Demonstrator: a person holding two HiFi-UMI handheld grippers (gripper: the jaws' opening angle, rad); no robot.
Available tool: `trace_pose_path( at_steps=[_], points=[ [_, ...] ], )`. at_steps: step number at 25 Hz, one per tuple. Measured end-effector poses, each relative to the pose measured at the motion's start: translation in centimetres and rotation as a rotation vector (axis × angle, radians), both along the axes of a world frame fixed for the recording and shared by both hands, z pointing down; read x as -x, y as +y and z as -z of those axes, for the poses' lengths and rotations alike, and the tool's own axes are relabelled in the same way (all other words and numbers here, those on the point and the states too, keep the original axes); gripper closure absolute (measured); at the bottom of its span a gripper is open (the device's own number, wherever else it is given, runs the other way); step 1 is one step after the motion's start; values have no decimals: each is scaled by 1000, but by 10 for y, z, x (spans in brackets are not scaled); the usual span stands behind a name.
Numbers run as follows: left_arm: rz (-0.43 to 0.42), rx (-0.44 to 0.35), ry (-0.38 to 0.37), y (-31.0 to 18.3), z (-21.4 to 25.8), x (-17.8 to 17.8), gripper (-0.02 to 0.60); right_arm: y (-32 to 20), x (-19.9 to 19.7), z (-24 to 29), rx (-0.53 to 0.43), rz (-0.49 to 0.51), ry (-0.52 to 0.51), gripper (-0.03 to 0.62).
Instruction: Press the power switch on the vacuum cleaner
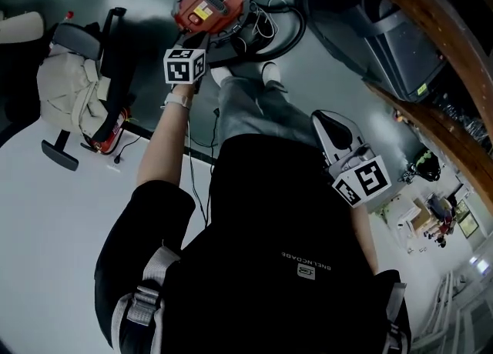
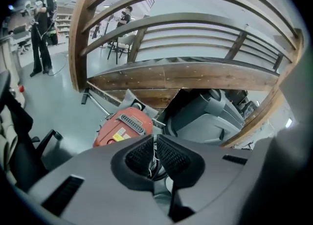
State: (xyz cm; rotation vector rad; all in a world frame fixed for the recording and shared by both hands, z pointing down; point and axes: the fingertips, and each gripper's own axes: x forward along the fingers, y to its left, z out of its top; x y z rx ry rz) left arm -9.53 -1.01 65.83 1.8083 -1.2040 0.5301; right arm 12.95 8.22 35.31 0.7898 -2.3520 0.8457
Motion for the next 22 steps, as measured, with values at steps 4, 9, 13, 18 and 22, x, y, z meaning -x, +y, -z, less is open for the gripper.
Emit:
trace_pose_path(
  at_steps=[4,9,13,18,22],
  points=[
    [14,30,-23,-6,-38,6,565,5,0,-12,24,-3,22,565],
    [18,37,-92,-15,-78,12,565,9,-5,-25,45,-23,54,565],
    [12,60,-121,-19,-107,17,565,13,-5,-35,55,-34,76,565],
    [-3,85,-160,-23,-139,26,565,18,-5,-47,73,-56,90,565],
    [7,104,-163,-26,-157,29,565,17,-5,-51,89,-95,71,565]
  ],
)
